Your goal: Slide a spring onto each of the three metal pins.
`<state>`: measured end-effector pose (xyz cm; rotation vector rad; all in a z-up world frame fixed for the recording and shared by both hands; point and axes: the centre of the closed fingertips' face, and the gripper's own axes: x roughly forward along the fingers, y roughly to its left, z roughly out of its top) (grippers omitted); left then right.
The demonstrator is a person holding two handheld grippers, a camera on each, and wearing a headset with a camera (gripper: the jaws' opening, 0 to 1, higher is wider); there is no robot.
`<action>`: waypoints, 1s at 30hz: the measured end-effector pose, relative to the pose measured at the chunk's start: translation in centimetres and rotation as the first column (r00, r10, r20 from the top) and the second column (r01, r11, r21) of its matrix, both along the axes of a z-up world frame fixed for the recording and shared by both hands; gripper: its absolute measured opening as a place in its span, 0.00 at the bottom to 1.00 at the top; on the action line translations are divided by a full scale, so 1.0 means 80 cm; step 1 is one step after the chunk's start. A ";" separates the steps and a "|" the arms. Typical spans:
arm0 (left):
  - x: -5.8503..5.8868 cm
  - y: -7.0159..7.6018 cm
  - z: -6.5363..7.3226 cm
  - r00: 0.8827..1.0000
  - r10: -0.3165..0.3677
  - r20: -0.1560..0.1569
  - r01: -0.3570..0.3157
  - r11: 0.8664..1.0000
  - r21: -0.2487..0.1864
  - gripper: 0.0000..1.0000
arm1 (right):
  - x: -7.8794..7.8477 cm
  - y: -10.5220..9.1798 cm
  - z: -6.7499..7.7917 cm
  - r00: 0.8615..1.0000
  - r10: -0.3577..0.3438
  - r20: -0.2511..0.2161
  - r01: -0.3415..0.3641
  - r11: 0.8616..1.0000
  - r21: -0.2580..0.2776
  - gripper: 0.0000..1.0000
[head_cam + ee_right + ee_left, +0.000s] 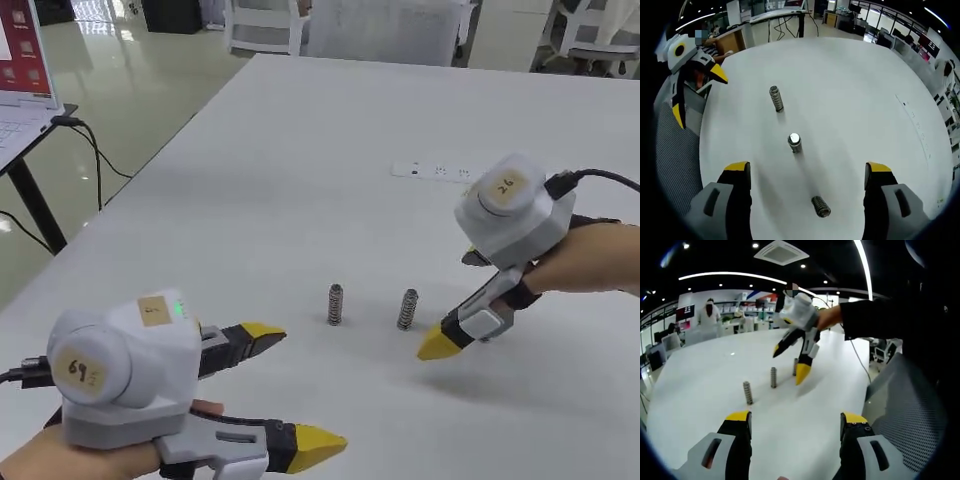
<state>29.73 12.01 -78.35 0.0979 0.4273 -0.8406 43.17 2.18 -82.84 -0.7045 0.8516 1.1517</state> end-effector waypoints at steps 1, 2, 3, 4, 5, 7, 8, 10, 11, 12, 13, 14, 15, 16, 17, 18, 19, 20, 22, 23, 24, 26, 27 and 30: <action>0.000 0.000 0.000 1.000 0.000 0.000 0.000 1.000 0.001 0.68 | 0.000 -0.001 0.001 1.000 -0.003 0.000 0.003 1.000 0.003 0.94; 0.000 0.000 0.000 1.000 0.001 0.000 -0.001 1.000 0.001 0.68 | 0.000 -0.002 0.001 1.000 -0.007 0.001 0.007 1.000 0.006 0.94; 0.000 0.000 0.000 1.000 0.001 -0.001 -0.001 1.000 0.002 0.68 | 0.000 -0.003 0.001 1.000 -0.009 0.003 0.009 1.000 0.008 0.94; 0.000 0.000 0.000 1.000 0.001 -0.001 -0.001 1.000 0.002 0.68 | 0.000 -0.005 0.002 1.000 -0.013 0.006 0.013 1.000 0.011 0.94; 0.000 0.000 -0.001 1.000 0.001 -0.002 -0.001 1.000 0.003 0.68 | 0.000 -0.006 0.002 1.000 -0.016 0.006 0.016 1.000 0.013 0.94; -0.001 0.000 -0.001 1.000 0.001 -0.004 -0.001 1.000 0.004 0.68 | -0.002 -0.009 0.002 1.000 -0.022 0.006 0.021 1.000 0.016 0.94; -0.001 0.000 -0.001 1.000 0.001 -0.004 -0.001 1.000 0.005 0.68 | -0.002 -0.011 0.002 1.000 -0.025 0.006 0.025 1.000 0.017 0.94; -0.001 0.000 -0.001 1.000 0.001 -0.004 -0.001 1.000 0.007 0.68 | -0.003 -0.014 0.002 0.999 -0.031 0.006 0.031 0.999 0.021 0.94; -0.001 0.000 -0.001 1.000 0.001 -0.004 -0.001 1.000 0.008 0.68 | -0.004 -0.016 0.001 0.999 -0.036 0.005 0.036 0.999 0.024 0.94; -0.002 0.000 -0.001 1.000 0.001 -0.004 -0.001 1.000 0.009 0.68 | -0.005 -0.017 0.001 0.999 -0.038 0.004 0.038 0.999 0.025 0.95; -0.002 0.000 -0.001 1.000 0.001 -0.004 -0.001 1.000 0.010 0.68 | -0.006 -0.018 0.001 0.999 -0.041 0.004 0.040 0.999 0.027 0.95; -0.002 0.000 -0.001 1.000 0.002 -0.004 -0.002 1.000 0.010 0.68 | -0.006 -0.019 0.001 0.999 -0.043 0.004 0.043 0.999 0.028 0.95; -0.002 0.000 -0.001 1.000 0.002 -0.004 -0.002 1.000 0.010 0.68 | -0.007 -0.021 0.000 0.999 -0.046 0.005 0.046 0.999 0.029 0.95; -0.002 0.000 -0.001 1.000 0.003 -0.004 -0.002 1.000 0.010 0.68 | -0.007 -0.023 0.000 0.999 -0.048 0.006 0.047 0.998 0.030 0.95; -0.002 0.000 -0.001 1.000 0.003 -0.004 -0.003 1.000 0.011 0.68 | -0.007 -0.024 0.000 0.999 -0.050 0.007 0.050 0.998 0.031 0.95; -0.003 0.000 -0.001 1.000 0.003 -0.004 -0.003 1.000 0.011 0.68 | -0.007 -0.026 0.001 0.999 -0.053 0.007 0.053 0.998 0.032 0.95; -0.003 0.000 -0.001 1.000 0.003 -0.004 -0.003 1.000 0.011 0.68 | -0.007 -0.027 0.001 0.998 -0.056 0.008 0.055 0.998 0.034 0.95; -0.003 0.000 -0.002 1.000 0.003 -0.004 -0.003 1.000 0.012 0.68 | -0.008 -0.028 0.002 0.998 -0.060 0.009 0.059 0.998 0.038 0.95; -0.003 -0.001 -0.002 1.000 0.003 -0.004 -0.003 1.000 0.012 0.68 | -0.009 -0.031 0.002 0.998 -0.067 0.010 0.066 0.997 0.044 0.95; -0.003 -0.001 -0.002 1.000 0.003 -0.004 -0.003 1.000 0.012 0.68 | -0.010 -0.032 0.002 0.998 -0.069 0.010 0.068 0.997 0.046 0.95; -0.003 -0.001 -0.002 1.000 0.003 -0.005 -0.003 1.000 0.013 0.68 | -0.011 -0.034 0.001 0.997 -0.073 0.010 0.072 0.996 0.049 0.95; -0.003 -0.001 -0.002 1.000 0.003 -0.005 -0.003 1.000 0.014 0.68 | -0.014 -0.037 -0.001 0.997 -0.079 0.009 0.078 0.996 0.052 0.95; -0.004 -0.002 -0.003 1.000 0.002 -0.005 -0.002 1.000 0.015 0.68 | -0.015 -0.039 -0.002 0.997 -0.081 0.008 0.081 0.995 0.053 0.95; -0.004 -0.002 -0.003 1.000 0.000 -0.006 0.000 1.000 0.016 0.68 | -0.016 -0.045 -0.004 0.996 -0.092 0.006 0.091 0.994 0.059 0.95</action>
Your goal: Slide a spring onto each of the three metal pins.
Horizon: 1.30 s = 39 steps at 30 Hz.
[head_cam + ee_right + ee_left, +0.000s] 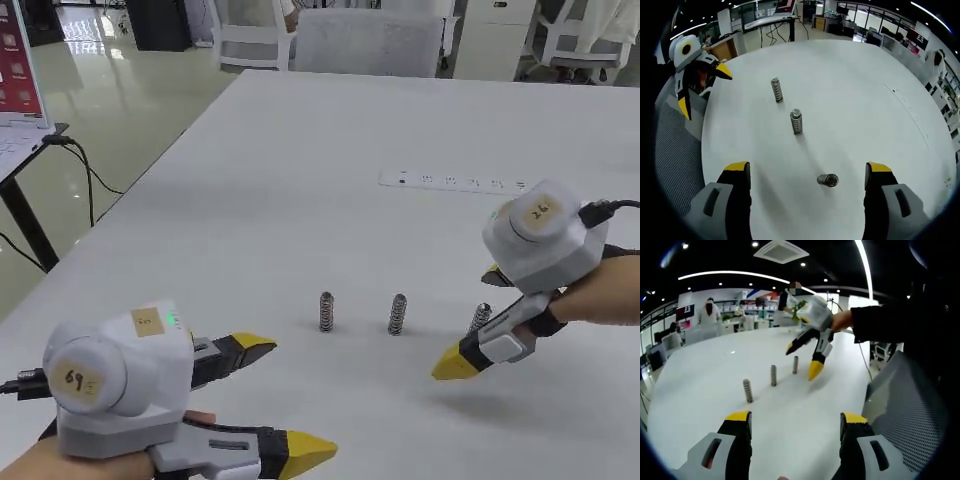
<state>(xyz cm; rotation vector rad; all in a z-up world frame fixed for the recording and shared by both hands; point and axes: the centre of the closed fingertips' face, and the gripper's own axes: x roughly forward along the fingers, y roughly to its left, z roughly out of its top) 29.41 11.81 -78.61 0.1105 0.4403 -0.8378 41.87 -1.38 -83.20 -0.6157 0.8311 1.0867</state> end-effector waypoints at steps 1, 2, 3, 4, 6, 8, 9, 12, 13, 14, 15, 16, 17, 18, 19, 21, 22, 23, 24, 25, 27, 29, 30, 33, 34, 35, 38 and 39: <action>0.000 0.000 0.000 1.000 -0.001 -0.001 0.001 1.000 0.001 0.68 | -0.001 -0.003 -0.001 1.000 -0.004 -0.001 0.004 1.000 0.002 0.95; 0.000 -0.001 -0.001 1.000 -0.002 -0.001 0.002 1.000 0.002 0.68 | -0.002 -0.004 -0.001 1.000 -0.007 0.000 0.007 1.000 0.003 0.95; 0.000 -0.001 -0.001 1.000 -0.003 -0.002 0.003 1.000 0.002 0.68 | -0.003 -0.006 -0.001 1.000 -0.010 0.001 0.010 1.000 0.005 0.95; -0.001 -0.001 -0.001 1.000 -0.004 -0.002 0.004 1.000 0.003 0.68 | -0.003 -0.007 -0.002 1.000 -0.014 0.000 0.014 1.000 0.008 0.95; -0.001 -0.001 -0.001 1.000 -0.005 -0.002 0.005 1.000 0.003 0.68 | -0.007 -0.010 -0.002 1.000 -0.020 -0.002 0.020 1.000 0.012 0.95; -0.001 -0.001 -0.001 1.000 -0.006 -0.002 0.006 1.000 0.003 0.68 | -0.011 -0.012 -0.003 1.000 -0.026 -0.002 0.026 1.000 0.016 0.95; 0.000 -0.001 -0.002 1.000 -0.006 -0.003 0.006 1.000 0.003 0.68 | -0.011 -0.012 -0.003 1.000 -0.031 -0.002 0.031 0.999 0.020 0.95; 0.000 0.000 -0.001 1.000 -0.006 -0.002 0.006 1.000 0.001 0.68 | -0.015 -0.014 -0.002 0.999 -0.040 -0.003 0.040 0.999 0.032 0.95; 0.001 0.000 -0.001 1.000 -0.005 -0.002 0.005 1.000 0.001 0.68 | -0.017 -0.015 -0.002 0.999 -0.043 -0.002 0.043 0.998 0.037 0.95; 0.001 0.000 -0.001 1.000 -0.005 -0.002 0.005 1.000 0.001 0.68 | -0.018 -0.015 -0.002 0.999 -0.044 0.000 0.044 0.998 0.039 0.95; 0.001 0.000 -0.001 1.000 -0.005 -0.002 0.005 1.000 0.000 0.68 | -0.020 -0.015 -0.002 0.999 -0.045 0.001 0.045 0.998 0.041 0.95; 0.001 0.000 -0.001 1.000 -0.005 -0.002 0.005 1.000 0.000 0.68 | -0.022 -0.016 -0.001 0.999 -0.047 0.003 0.046 0.998 0.044 0.95; 0.001 0.000 -0.001 1.000 -0.006 -0.002 0.006 1.000 0.000 0.68 | -0.022 -0.016 -0.001 0.999 -0.048 0.005 0.048 0.998 0.046 0.95; 0.001 0.000 -0.001 1.000 -0.006 -0.002 0.006 1.000 0.000 0.68 | -0.023 -0.017 0.000 0.999 -0.050 0.008 0.050 0.997 0.052 0.95; 0.001 0.000 -0.001 1.000 -0.007 -0.002 0.007 1.000 0.000 0.68 | -0.025 -0.017 0.000 0.999 -0.052 0.009 0.052 0.997 0.056 0.95; 0.001 0.000 -0.001 1.000 -0.006 -0.002 0.006 1.000 -0.001 0.68 | -0.029 -0.018 0.000 0.998 -0.057 0.012 0.056 0.996 0.066 0.95; 0.001 0.001 -0.001 1.000 -0.006 -0.002 0.006 1.000 -0.002 0.68 | -0.031 -0.018 0.000 0.998 -0.060 0.014 0.059 0.996 0.073 0.94; 0.002 0.001 -0.001 1.000 -0.006 -0.001 0.006 1.000 -0.003 0.68 | -0.033 -0.018 0.001 0.998 -0.061 0.015 0.060 0.995 0.077 0.94; 0.002 0.001 -0.001 1.000 -0.006 -0.001 0.006 1.000 -0.004 0.68 | -0.035 -0.018 0.000 0.998 -0.063 0.015 0.061 0.995 0.085 0.94; 0.002 0.001 -0.001 1.000 -0.006 -0.001 0.006 1.000 -0.004 0.68 | -0.037 -0.019 0.000 0.998 -0.064 0.015 0.063 0.994 0.089 0.94; 0.002 0.000 -0.001 1.000 -0.007 -0.001 0.007 1.000 -0.005 0.68 | -0.039 -0.020 0.000 0.997 -0.069 0.015 0.068 0.993 0.098 0.94; 0.002 0.001 0.000 1.000 -0.007 0.000 0.007 1.000 -0.007 0.68 | -0.040 -0.021 0.002 0.997 -0.075 0.016 0.073 0.991 0.116 0.94; 0.002 0.001 0.000 1.000 -0.006 0.000 0.006 1.000 -0.007 0.68 | -0.040 -0.021 0.003 0.997 -0.079 0.016 0.077 0.990 0.123 0.94; 0.002 0.001 0.001 1.000 -0.008 0.001 0.008 1.000 -0.007 0.68 | -0.043 -0.021 0.009 0.996 -0.086 0.024 0.081 0.985 0.149 0.94; 0.003 0.001 0.001 1.000 -0.009 0.000 0.009 1.000 -0.008 0.68 | -0.044 -0.022 0.010 0.996 -0.088 0.025 0.084 0.985 0.154 0.94; 0.003 0.000 0.002 1.000 -0.010 0.001 0.010 1.000 -0.007 0.68 | -0.045 -0.022 0.011 0.996 -0.089 0.029 0.083 0.983 0.162 0.94; 0.004 0.000 0.002 1.000 -0.010 0.002 0.010 1.000 -0.008 0.69 | -0.050 -0.021 0.013 0.995 -0.092 0.031 0.084 0.979 0.185 0.94; 0.004 0.000 0.003 1.000 -0.009 0.002 0.009 1.000 -0.011 0.69 | -0.052 -0.021 0.013 0.995 -0.094 0.030 0.087 0.977 0.193 0.94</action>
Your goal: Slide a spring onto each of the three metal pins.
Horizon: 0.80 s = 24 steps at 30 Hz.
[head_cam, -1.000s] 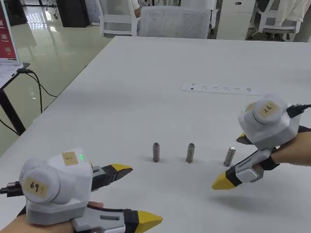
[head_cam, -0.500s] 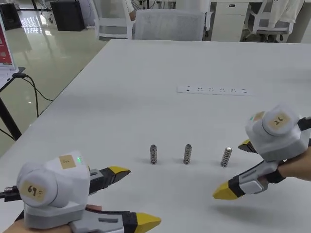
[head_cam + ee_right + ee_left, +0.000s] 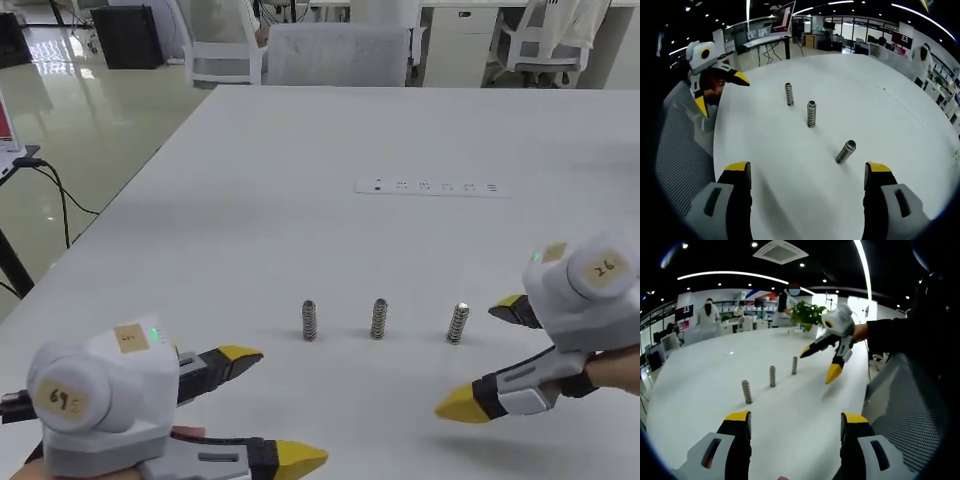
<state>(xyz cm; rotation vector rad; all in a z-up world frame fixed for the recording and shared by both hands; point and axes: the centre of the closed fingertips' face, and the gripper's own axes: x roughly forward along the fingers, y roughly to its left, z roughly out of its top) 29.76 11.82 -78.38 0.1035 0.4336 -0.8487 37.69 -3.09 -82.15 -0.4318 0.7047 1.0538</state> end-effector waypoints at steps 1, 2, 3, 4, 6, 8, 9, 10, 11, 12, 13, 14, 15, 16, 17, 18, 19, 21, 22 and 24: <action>0.000 0.000 0.000 1.000 0.001 0.000 -0.001 1.000 -0.001 0.69 | -0.001 0.000 0.001 1.000 -0.002 0.001 0.002 1.000 0.009 0.94; 0.001 0.000 0.000 1.000 0.002 0.000 -0.002 1.000 -0.001 0.69 | -0.003 0.000 0.001 1.000 -0.003 0.002 0.003 1.000 0.016 0.94; 0.001 0.001 0.000 1.000 0.003 0.001 -0.003 1.000 -0.001 0.69 | -0.004 0.001 0.002 1.000 -0.006 0.004 0.006 1.000 0.027 0.94; 0.002 0.001 0.000 1.000 0.005 0.001 -0.005 1.000 -0.002 0.69 | -0.006 0.001 0.003 1.000 -0.008 0.006 0.007 0.999 0.034 0.94; 0.002 0.003 0.000 1.000 0.009 0.002 -0.009 1.000 -0.003 0.69 | -0.009 0.001 0.004 1.000 -0.013 0.008 0.013 0.999 0.045 0.93; 0.003 0.005 -0.001 1.000 0.014 0.002 -0.014 1.000 -0.003 0.70 | -0.011 0.003 0.006 1.000 -0.018 0.011 0.017 0.998 0.066 0.93; 0.004 0.006 -0.001 1.000 0.016 0.003 -0.016 1.000 -0.002 0.70 | -0.012 0.003 0.006 1.000 -0.021 0.011 0.020 0.997 0.071 0.93; 0.005 0.007 -0.002 1.000 0.017 0.004 -0.017 1.000 -0.002 0.70 | -0.013 0.003 0.006 1.000 -0.024 0.011 0.023 0.997 0.077 0.93; 0.007 0.008 -0.002 1.000 0.022 0.004 -0.022 1.000 -0.001 0.70 | -0.015 0.004 0.006 1.000 -0.026 0.011 0.025 0.996 0.083 0.93; 0.007 0.009 -0.002 1.000 0.025 0.004 -0.025 1.000 -0.002 0.71 | -0.015 0.004 0.006 1.000 -0.027 0.013 0.026 0.996 0.086 0.93; 0.008 0.009 -0.002 1.000 0.029 0.005 -0.028 1.000 -0.002 0.71 | -0.016 0.004 0.006 0.999 -0.029 0.015 0.028 0.995 0.091 0.93; 0.009 0.010 -0.002 0.999 0.033 0.008 -0.033 0.999 -0.002 0.71 | -0.017 0.004 0.005 0.999 -0.031 0.013 0.030 0.995 0.092 0.93; 0.010 0.010 -0.002 0.999 0.034 0.008 -0.034 0.999 -0.002 0.71 | -0.017 0.004 0.004 0.999 -0.032 0.012 0.031 0.995 0.094 0.93; 0.010 0.010 -0.002 0.999 0.038 0.008 -0.038 0.999 -0.002 0.72 | -0.018 0.003 0.004 0.999 -0.035 0.013 0.033 0.995 0.096 0.93; 0.011 0.011 -0.002 0.999 0.040 0.009 -0.040 0.999 -0.003 0.72 | -0.018 0.003 0.004 0.999 -0.036 0.015 0.035 0.995 0.098 0.93; 0.011 0.011 -0.003 0.999 0.044 0.007 -0.044 0.999 -0.004 0.72 | -0.018 0.002 0.005 0.999 -0.041 0.016 0.039 0.994 0.101 0.93; 0.011 0.012 -0.004 0.999 0.048 0.007 -0.048 0.999 -0.004 0.72 | -0.018 0.002 0.005 0.999 -0.045 0.017 0.042 0.994 0.104 0.93; 0.012 0.014 -0.006 0.998 0.055 0.004 -0.055 0.998 -0.004 0.73 | -0.019 0.001 0.007 0.998 -0.056 0.019 0.053 0.992 0.118 0.93; 0.013 0.015 -0.006 0.998 0.060 0.003 -0.060 0.998 -0.005 0.74 | -0.018 0.000 0.008 0.998 -0.061 0.020 0.058 0.991 0.123 0.93; 0.014 0.016 -0.009 0.998 0.068 0.002 -0.068 0.998 -0.006 0.74 | -0.019 -0.001 0.008 0.997 -0.070 0.024 0.066 0.989 0.133 0.93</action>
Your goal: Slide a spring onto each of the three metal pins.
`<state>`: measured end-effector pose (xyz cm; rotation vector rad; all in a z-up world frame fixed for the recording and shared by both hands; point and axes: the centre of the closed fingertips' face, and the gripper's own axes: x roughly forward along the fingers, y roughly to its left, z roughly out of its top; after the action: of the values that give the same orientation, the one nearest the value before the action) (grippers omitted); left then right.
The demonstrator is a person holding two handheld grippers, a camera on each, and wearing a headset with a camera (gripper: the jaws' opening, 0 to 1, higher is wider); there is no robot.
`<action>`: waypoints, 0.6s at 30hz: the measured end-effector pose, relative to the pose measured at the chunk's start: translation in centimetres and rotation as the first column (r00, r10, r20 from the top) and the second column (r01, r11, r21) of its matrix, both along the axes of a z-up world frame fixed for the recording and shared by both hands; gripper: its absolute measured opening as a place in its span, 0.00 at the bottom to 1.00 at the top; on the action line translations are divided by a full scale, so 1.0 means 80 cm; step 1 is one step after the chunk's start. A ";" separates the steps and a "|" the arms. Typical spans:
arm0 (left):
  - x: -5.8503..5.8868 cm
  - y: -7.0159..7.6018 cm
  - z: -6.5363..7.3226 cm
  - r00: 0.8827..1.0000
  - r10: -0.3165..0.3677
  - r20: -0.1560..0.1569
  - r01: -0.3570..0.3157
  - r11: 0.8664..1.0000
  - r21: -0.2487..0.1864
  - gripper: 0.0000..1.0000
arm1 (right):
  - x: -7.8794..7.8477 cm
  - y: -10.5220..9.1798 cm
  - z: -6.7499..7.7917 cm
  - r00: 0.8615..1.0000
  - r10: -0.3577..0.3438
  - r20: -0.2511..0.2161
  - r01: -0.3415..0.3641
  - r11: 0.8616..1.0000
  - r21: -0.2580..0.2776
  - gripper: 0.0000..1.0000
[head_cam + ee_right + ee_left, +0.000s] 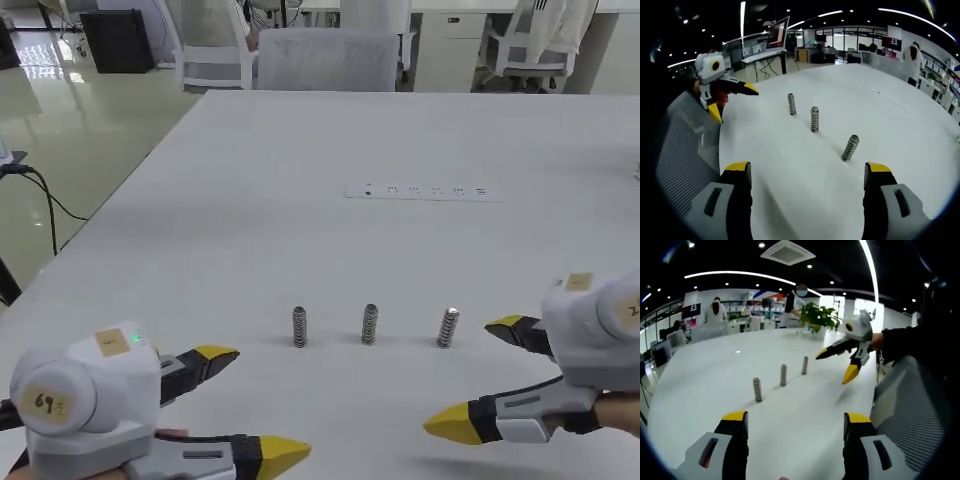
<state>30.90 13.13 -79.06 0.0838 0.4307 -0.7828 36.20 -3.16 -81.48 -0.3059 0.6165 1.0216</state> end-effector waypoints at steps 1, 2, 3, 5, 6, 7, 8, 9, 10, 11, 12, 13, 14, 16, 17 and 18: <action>0.001 0.001 0.000 1.000 0.004 -0.001 -0.004 1.000 -0.001 0.74 | -0.001 0.000 0.000 1.000 -0.004 0.000 0.004 1.000 0.005 0.93; 0.002 0.002 -0.001 1.000 0.007 -0.001 -0.007 1.000 0.000 0.75 | -0.002 -0.001 -0.001 1.000 -0.007 0.000 0.007 1.000 0.006 0.93; 0.003 0.003 -0.002 1.000 0.013 -0.002 -0.013 1.000 0.003 0.75 | -0.002 -0.002 -0.001 1.000 -0.010 0.003 0.010 1.000 0.010 0.93; 0.005 0.004 -0.002 1.000 0.023 -0.001 -0.023 1.000 0.002 0.76 | -0.004 -0.002 0.000 1.000 -0.017 0.004 0.017 1.000 0.016 0.93; 0.005 0.005 -0.002 1.000 0.026 -0.001 -0.026 1.000 0.001 0.76 | -0.004 -0.002 0.000 1.000 -0.019 0.005 0.019 1.000 0.020 0.93; 0.006 0.006 -0.002 1.000 0.030 0.000 -0.030 1.000 0.001 0.77 | -0.004 -0.003 0.001 1.000 -0.024 0.008 0.024 0.999 0.024 0.93; 0.008 0.006 -0.002 0.999 0.034 0.003 -0.034 0.999 0.000 0.77 | -0.004 -0.003 0.001 1.000 -0.027 0.009 0.027 0.999 0.027 0.93; 0.008 0.007 -0.001 0.999 0.038 0.005 -0.038 0.999 -0.001 0.77 | -0.004 -0.004 0.001 0.999 -0.031 0.010 0.030 0.999 0.029 0.94; 0.009 0.008 -0.001 0.999 0.040 0.006 -0.040 0.999 -0.003 0.78 | -0.004 -0.005 0.002 0.999 -0.036 0.013 0.036 0.999 0.032 0.94; 0.010 0.008 0.000 0.999 0.043 0.007 -0.043 0.999 -0.003 0.78 | -0.003 -0.006 0.003 0.999 -0.043 0.018 0.043 0.998 0.038 0.94; 0.011 0.009 0.000 0.999 0.050 0.010 -0.050 0.999 -0.003 0.78 | -0.004 -0.006 0.005 0.999 -0.049 0.023 0.048 0.998 0.047 0.94; 0.011 0.009 0.000 0.999 0.052 0.011 -0.052 0.999 -0.004 0.78 | -0.004 -0.006 0.007 0.998 -0.054 0.025 0.053 0.997 0.056 0.94; 0.012 0.010 0.001 0.998 0.057 0.011 -0.056 0.998 -0.008 0.79 | -0.004 -0.006 0.008 0.998 -0.061 0.027 0.059 0.996 0.065 0.94; 0.013 0.011 0.001 0.998 0.061 0.011 -0.061 0.998 -0.010 0.79 | -0.004 -0.007 0.009 0.997 -0.068 0.034 0.065 0.995 0.079 0.94; 0.013 0.011 0.001 0.998 0.063 0.011 -0.063 0.998 -0.010 0.79 | -0.005 -0.007 0.009 0.997 -0.069 0.034 0.066 0.994 0.083 0.94; 0.013 0.011 0.000 0.998 0.065 0.011 -0.065 0.998 -0.011 0.79 | -0.006 -0.007 0.010 0.997 -0.068 0.038 0.064 0.994 0.091 0.94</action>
<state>31.92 14.02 -79.03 0.0641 0.4170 -0.7206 35.71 -3.69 -80.72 -0.2256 0.5387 0.9745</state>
